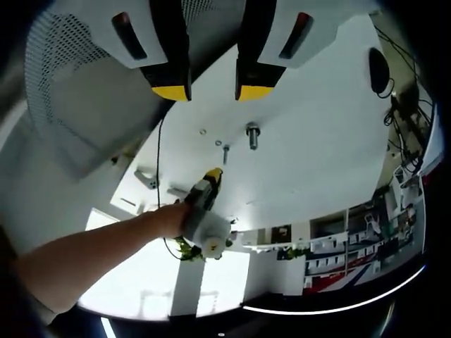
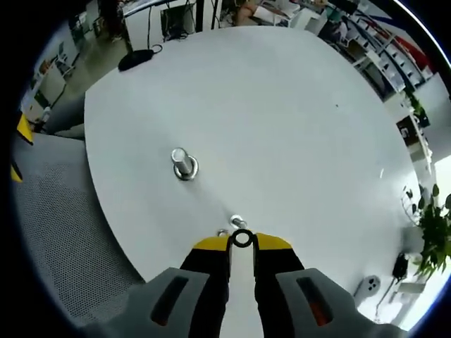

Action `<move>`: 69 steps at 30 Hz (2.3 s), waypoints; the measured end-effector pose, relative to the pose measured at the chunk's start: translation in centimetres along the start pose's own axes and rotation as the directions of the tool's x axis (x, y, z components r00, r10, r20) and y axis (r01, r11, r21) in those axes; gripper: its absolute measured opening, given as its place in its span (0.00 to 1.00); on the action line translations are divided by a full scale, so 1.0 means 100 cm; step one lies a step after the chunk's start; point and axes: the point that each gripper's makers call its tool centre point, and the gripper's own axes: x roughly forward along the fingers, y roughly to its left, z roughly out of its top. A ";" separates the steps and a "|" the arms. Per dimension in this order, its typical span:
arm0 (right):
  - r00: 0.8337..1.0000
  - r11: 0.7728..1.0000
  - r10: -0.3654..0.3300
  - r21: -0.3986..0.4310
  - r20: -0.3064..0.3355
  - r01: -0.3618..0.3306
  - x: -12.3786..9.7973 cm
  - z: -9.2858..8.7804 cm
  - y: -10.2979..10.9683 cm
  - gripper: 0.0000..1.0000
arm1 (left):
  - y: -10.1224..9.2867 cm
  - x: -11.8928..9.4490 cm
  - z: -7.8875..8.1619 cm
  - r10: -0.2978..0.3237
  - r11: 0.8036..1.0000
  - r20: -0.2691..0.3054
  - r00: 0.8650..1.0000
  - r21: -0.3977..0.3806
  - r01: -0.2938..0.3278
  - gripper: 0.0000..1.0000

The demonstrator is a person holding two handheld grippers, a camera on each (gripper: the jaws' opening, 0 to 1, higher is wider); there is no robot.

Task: Place the washer onto the threaded stud by aligning its center hole with the stud, sliding it down to the base, and recovering from edge contact or off-axis alignment until the washer reaches the visible bottom stop.

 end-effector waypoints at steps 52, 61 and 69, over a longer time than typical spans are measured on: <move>0.999 0.999 0.036 -0.010 -0.012 -0.037 0.026 -0.001 -0.007 0.13 | 0.002 0.001 -0.003 0.010 1.000 -0.021 1.000 0.004 -0.010 0.22; 0.997 0.998 0.060 -0.012 -0.038 -0.060 0.034 -0.005 -0.004 0.13 | 0.002 0.002 -0.004 0.013 1.000 -0.026 1.000 0.003 -0.013 0.22; 0.993 0.995 0.089 -0.027 -0.081 -0.091 0.054 -0.012 0.004 0.13 | 0.003 0.002 -0.006 0.016 1.000 -0.036 0.999 0.004 -0.016 0.22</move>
